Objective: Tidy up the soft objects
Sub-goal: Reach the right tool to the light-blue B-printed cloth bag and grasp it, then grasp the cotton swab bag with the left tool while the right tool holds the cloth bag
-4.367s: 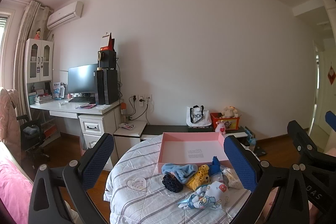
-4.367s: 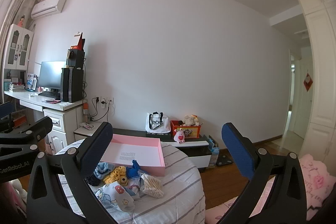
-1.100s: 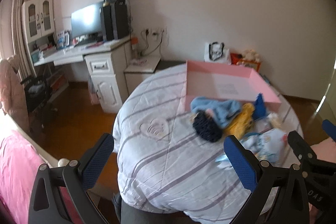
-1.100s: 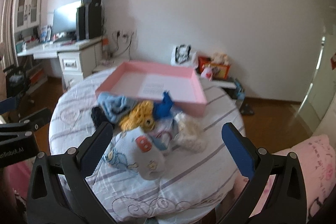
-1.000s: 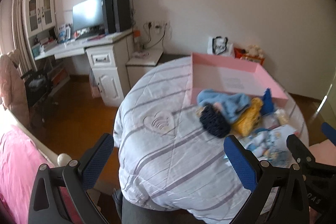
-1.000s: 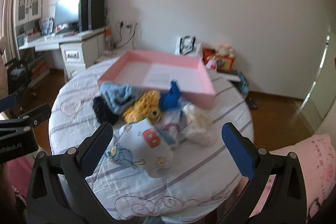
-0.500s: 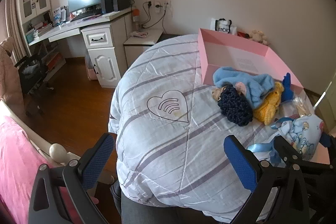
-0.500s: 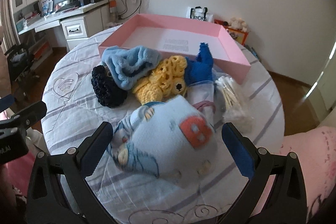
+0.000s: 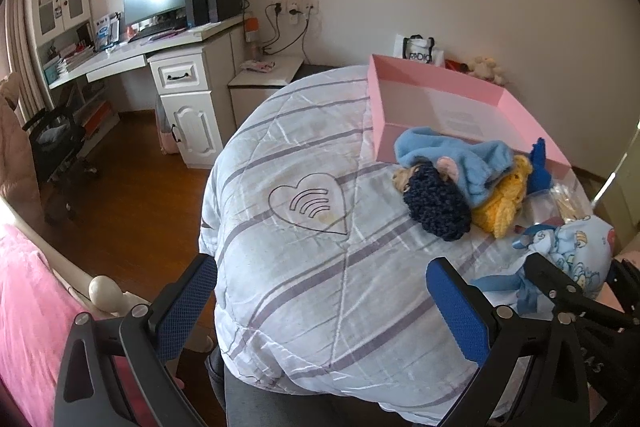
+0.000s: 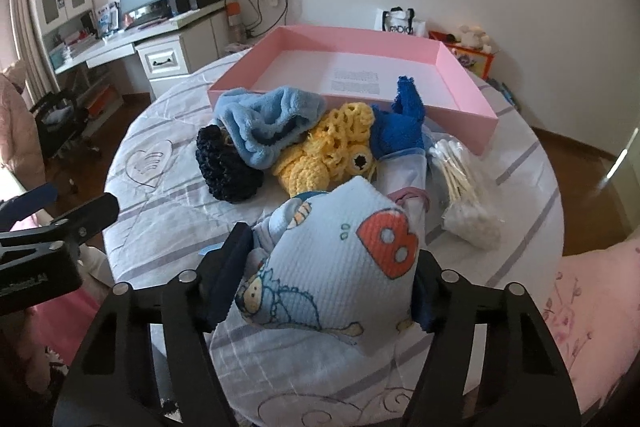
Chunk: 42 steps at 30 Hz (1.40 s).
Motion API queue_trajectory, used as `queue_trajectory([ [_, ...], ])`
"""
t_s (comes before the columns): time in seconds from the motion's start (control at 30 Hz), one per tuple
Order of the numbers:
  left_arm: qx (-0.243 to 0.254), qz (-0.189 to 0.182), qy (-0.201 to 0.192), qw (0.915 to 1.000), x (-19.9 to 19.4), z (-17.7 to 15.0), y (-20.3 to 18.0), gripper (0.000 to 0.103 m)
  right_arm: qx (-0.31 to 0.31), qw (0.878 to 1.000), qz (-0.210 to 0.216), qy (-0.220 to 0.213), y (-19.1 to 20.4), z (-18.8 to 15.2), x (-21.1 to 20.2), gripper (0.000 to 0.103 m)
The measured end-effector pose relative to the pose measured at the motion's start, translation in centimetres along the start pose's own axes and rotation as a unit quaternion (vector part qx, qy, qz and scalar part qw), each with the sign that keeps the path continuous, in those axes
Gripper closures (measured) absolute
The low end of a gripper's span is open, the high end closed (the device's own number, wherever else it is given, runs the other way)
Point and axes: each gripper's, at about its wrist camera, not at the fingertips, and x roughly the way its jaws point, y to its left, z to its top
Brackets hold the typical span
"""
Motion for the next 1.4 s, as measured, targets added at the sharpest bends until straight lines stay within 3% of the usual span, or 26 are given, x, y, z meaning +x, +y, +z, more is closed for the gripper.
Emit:
queue_trajectory([
  [0.23, 0.01, -0.016, -0.01, 0.9998, -1.2, 0.3, -2.0, 0.0, 0.041, 0.996, -0.008, -0.076, -3.7, 0.4, -5.9, 0.038],
  [0.47, 0.036, -0.046, -0.019, 0.9981, -2.4, 0.9, -5.7, 0.0, 0.099, 0.983, -0.085, -0.133, -9.0, 0.5, -10.0, 0.038],
  [0.63, 0.062, -0.074, -0.013, 0.9952, -2.4, 1.4, -9.7, 0.0, 0.138, 0.975, -0.112, -0.136, -12.9, 0.1, -10.4, 0.038],
  [0.93, 0.108, -0.129, 0.017, 0.9855, -0.8, 3.0, -18.3, 0.0, 0.159, 0.971, -0.114, -0.135, -17.7, -0.4, -9.9, 0.038],
  [1.4, 0.174, -0.111, 0.06, 0.9766, 4.0, 3.3, -27.8, 0.0, 0.222, 0.96, -0.131, -0.108, -26.2, -2.1, -8.0, 0.038],
])
